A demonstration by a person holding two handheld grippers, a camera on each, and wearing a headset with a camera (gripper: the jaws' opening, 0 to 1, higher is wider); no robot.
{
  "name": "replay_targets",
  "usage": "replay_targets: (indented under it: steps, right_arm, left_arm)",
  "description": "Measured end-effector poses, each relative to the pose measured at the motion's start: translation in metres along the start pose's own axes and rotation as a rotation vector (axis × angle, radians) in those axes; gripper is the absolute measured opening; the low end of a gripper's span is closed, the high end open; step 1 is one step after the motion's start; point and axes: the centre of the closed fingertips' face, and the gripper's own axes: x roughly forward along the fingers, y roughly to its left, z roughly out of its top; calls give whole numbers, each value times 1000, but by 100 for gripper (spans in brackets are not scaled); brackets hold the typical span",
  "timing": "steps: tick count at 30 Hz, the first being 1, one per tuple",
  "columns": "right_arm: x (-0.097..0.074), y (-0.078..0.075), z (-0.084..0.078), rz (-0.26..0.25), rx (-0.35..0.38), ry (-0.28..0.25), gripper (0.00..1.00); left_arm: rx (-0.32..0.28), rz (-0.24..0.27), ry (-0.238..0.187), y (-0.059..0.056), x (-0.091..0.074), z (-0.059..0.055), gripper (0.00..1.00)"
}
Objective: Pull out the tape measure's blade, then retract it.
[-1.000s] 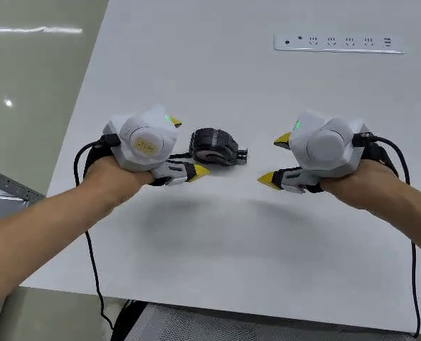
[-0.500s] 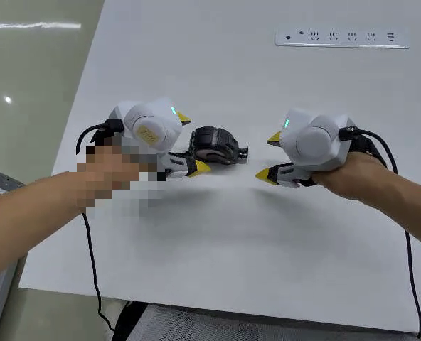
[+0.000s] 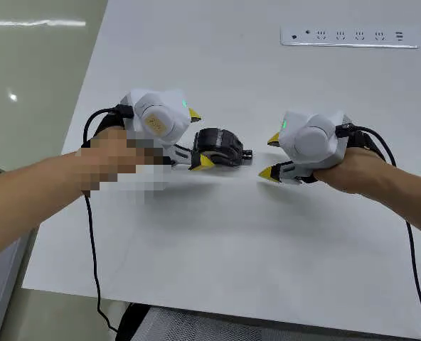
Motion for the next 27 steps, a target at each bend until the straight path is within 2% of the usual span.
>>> replay_targets:
  steps: [6, 11, 27]
  right_arm:
    - [6, 0, 2, 23, -39, 8, 36]
    - [10, -1, 4, 34, -55, 10, 36]
    - [21, 0, 7, 72, -99, 13, 31]
  left_arm:
    - [41, -31, 19, -1, 2, -2, 52]
    - [56, -53, 11, -2, 5, 1, 51]
    - [127, -108, 26, -5, 15, 8, 44]
